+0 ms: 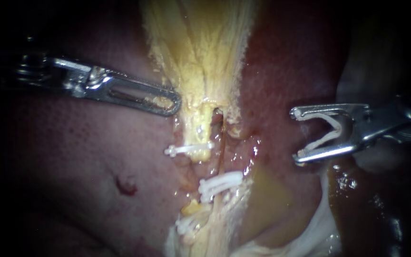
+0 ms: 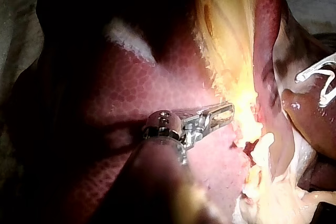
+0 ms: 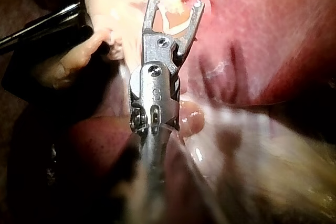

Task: Clipping third clip right tube

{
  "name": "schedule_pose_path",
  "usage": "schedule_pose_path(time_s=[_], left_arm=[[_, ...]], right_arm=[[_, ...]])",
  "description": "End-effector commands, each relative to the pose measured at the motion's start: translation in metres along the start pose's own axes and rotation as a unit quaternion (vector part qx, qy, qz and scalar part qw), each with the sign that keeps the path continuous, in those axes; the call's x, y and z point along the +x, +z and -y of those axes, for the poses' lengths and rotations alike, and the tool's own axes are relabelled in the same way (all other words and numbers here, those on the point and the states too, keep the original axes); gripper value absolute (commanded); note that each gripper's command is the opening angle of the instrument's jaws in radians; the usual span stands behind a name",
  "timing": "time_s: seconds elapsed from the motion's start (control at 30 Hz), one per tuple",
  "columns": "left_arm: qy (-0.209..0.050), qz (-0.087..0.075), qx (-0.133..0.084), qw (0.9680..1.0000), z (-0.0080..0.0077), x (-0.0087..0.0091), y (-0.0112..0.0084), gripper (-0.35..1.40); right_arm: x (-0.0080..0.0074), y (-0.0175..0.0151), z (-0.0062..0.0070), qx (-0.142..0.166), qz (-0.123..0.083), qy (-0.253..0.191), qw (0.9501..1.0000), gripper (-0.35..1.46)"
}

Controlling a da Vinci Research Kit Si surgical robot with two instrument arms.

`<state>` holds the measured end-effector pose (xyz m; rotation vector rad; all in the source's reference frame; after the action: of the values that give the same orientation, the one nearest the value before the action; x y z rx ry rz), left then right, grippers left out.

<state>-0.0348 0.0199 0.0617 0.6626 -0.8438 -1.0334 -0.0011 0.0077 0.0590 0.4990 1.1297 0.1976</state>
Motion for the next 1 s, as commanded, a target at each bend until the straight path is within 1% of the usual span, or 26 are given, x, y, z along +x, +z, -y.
schedule_pose_path(time_s=[0.03, 0.2, 0.27, 0.4, 0.43, 0.53, 0.63, 0.77, 1.0], left_arm=[[0.0, 0.0, 0.0, 1.0, 0.0, 0.0, -0.0002, -0.35], [0.0, -0.003, 0.004, 1.0, -0.0001, -0.0003, -0.0014, -0.35], [-0.001, -0.003, 0.004, 1.0, -0.0001, -0.0008, -0.0026, -0.35], [-0.003, 0.001, -0.003, 1.0, -0.0001, -0.0014, -0.005, -0.35], [-0.004, 0.003, -0.004, 1.0, -0.0001, -0.0015, -0.0056, -0.35], [-0.005, 0.008, -0.005, 0.9999, 0.0, -0.0017, -0.0068, -0.35], [-0.005, 0.008, -0.006, 0.9999, 0.0001, -0.0017, -0.0071, -0.35], [-0.005, 0.009, -0.006, 0.9999, 0.0001, -0.0017, -0.0071, -0.35], [-0.005, 0.008, -0.006, 0.9999, 0.0001, -0.0017, -0.0072, -0.35]], right_arm=[[0.0, 0.0, 0.0, 0.0, 0.0, 0.0, 1.0, 0.5], [0.0, 0.0, 0.0, 0.0, 0.0, 0.0, 1.0, 0.5], [0.0, 0.0, 0.0, 0.0, 0.0, 0.0, 1.0, 0.5], [0.0, 0.0, 0.0, 0.0, 0.0, 0.0, 1.0, 0.5], [0.0, 0.0, 0.0, 0.0, 0.0, 0.0, 1.0, 0.5], [0.0, 0.0, 0.0, 0.0, 0.0, 0.0, 1.0, 0.5], [0.0001, 0.0001, 0.0, 0.0, 0.0, 0.0, 1.0, 0.5], [0.0002, 0.0003, 0.0001, 0.001, 0.0, 0.0, 1.0, 0.5], [0.0004, 0.0016, 0.0001, 0.005, -0.001, 0.0, 1.0, 0.5]])
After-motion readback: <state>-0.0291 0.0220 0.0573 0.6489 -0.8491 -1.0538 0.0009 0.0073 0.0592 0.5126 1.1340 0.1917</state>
